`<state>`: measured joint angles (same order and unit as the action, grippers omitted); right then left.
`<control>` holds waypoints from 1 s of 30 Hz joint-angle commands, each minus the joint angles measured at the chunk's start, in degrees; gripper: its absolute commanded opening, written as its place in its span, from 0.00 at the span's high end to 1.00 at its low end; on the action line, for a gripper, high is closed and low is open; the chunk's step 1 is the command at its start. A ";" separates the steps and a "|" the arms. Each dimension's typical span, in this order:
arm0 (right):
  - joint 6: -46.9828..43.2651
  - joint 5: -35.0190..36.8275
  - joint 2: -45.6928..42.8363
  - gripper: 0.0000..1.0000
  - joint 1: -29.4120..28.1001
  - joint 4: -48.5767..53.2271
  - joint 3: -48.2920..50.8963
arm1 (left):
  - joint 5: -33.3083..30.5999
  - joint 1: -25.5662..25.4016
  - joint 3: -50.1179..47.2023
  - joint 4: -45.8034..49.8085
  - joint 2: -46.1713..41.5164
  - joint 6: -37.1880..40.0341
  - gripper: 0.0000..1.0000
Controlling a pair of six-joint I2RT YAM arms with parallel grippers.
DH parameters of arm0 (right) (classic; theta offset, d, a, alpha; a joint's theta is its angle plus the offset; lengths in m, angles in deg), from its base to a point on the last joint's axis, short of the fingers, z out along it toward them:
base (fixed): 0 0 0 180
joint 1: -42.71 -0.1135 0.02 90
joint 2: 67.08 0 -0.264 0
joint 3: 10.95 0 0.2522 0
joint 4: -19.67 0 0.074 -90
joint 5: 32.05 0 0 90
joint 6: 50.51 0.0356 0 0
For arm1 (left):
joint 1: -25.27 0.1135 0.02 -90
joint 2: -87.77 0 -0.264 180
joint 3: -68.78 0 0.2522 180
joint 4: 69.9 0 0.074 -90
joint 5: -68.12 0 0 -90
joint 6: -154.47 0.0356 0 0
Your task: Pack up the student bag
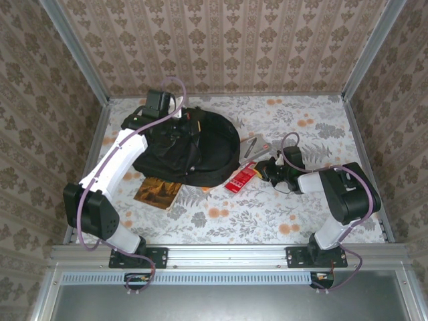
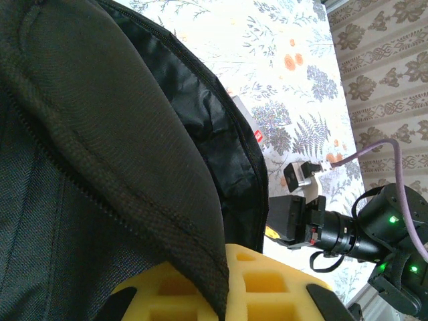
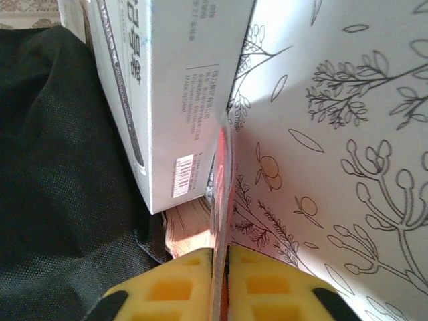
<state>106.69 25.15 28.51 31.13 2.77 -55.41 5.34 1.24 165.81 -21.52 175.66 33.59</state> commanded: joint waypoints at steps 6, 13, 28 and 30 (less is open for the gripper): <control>-8.12 7.83 -15.42 0.98 -0.11 17.72 -0.40 | -0.06 -0.32 2.07 1.67 -2.31 1.51 1.00; -14.31 13.45 -32.75 0.99 -0.04 35.12 -5.48 | 0.21 0.45 5.94 3.09 -3.45 0.48 1.00; -13.67 15.65 -27.87 0.98 -6.13 37.11 -30.34 | 1.78 1.27 16.84 8.47 -2.77 1.63 1.00; -14.23 17.24 -24.39 0.98 -8.97 37.62 -34.89 | 2.88 1.46 16.59 8.05 -2.76 1.34 1.00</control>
<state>93.16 39.97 1.00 25.04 40.13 -85.33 4.80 2.33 179.77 -11.29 175.12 33.64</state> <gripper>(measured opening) 0.089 0.057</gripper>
